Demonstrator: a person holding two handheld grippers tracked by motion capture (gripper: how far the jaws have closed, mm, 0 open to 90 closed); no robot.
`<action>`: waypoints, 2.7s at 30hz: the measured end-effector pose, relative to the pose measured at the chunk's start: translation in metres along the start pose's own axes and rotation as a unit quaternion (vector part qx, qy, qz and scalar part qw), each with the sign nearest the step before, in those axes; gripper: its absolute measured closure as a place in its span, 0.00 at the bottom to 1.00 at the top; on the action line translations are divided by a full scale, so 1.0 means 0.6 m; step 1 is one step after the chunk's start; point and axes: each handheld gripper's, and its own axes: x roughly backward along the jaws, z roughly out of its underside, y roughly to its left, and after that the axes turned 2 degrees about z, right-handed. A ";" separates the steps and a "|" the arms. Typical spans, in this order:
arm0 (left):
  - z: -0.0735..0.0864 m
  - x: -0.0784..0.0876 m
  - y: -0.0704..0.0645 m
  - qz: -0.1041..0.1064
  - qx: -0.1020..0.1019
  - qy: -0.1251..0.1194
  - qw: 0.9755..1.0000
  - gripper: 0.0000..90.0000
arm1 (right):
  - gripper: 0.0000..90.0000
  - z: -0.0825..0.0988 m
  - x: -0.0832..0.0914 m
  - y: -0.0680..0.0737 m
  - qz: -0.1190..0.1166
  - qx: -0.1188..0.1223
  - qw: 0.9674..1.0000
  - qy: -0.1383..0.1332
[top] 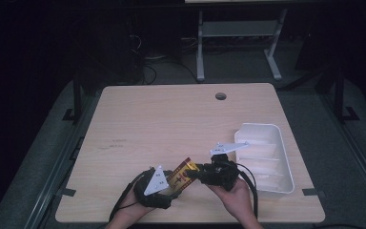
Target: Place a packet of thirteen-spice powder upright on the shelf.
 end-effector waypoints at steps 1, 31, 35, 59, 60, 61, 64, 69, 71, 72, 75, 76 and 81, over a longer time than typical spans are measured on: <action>0.001 0.001 0.002 0.002 0.003 -0.001 1.000 0.32 | 0.77 -0.002 0.001 -0.001 -0.001 0.001 1.000 0.002; 0.051 0.060 0.082 -0.016 0.094 -0.013 0.995 0.30 | 0.76 -0.068 0.049 -0.026 0.009 0.140 0.985 0.098; 0.052 0.059 0.083 -0.014 0.095 -0.013 0.995 0.30 | 0.76 -0.077 0.060 -0.024 0.015 0.155 0.982 0.105; 0.062 0.073 0.100 -0.018 0.110 -0.022 0.994 0.29 | 0.76 -0.106 0.106 -0.034 0.013 0.201 0.971 0.128; 0.062 0.073 0.101 -0.018 0.110 -0.021 0.994 0.30 | 0.76 -0.106 0.109 -0.035 0.014 0.203 0.970 0.130; 0.063 0.073 0.101 -0.017 0.111 -0.021 0.993 0.29 | 0.76 -0.107 0.112 -0.035 0.016 0.203 0.970 0.130; 0.064 0.073 0.102 -0.017 0.112 -0.020 0.993 0.29 | 0.76 -0.109 0.122 -0.036 0.019 0.209 0.969 0.132; 0.064 0.074 0.104 -0.018 0.113 -0.022 0.993 0.30 | 0.76 -0.113 0.141 -0.043 0.028 0.213 0.968 0.132; 0.065 0.074 0.105 -0.017 0.114 -0.022 0.993 0.29 | 0.76 -0.114 0.147 -0.047 0.032 0.213 0.968 0.131; 0.065 0.074 0.105 -0.017 0.114 -0.021 0.993 0.29 | 0.76 -0.114 0.150 -0.049 0.034 0.213 0.968 0.131; 0.066 0.074 0.105 -0.016 0.115 -0.021 0.993 0.29 | 0.76 -0.115 0.158 -0.054 0.039 0.217 0.967 0.131; 0.066 0.073 0.105 -0.016 0.115 -0.021 0.993 0.29 | 0.76 -0.115 0.160 -0.056 0.040 0.218 0.966 0.130; 0.066 0.073 0.106 -0.016 0.117 -0.022 0.993 0.29 | 0.76 -0.118 0.170 -0.065 0.043 0.224 0.965 0.130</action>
